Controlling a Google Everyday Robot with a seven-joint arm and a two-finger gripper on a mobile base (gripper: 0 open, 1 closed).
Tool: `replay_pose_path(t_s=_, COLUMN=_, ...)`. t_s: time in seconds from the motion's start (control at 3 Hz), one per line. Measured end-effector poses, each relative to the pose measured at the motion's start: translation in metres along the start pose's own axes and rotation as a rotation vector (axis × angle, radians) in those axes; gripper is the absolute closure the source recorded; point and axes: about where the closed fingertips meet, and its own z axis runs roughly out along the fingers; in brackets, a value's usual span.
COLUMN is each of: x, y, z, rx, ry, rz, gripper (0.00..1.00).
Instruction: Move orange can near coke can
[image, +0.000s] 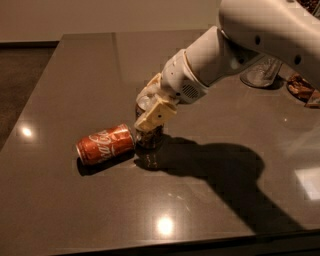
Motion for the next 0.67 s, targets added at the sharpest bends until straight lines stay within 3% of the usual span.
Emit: replay_pose_path(t_s=0.67, x=0.0021, y=0.0008, z=0.0039, rx=-0.007, ry=0.0, rz=0.0, gripper=0.12)
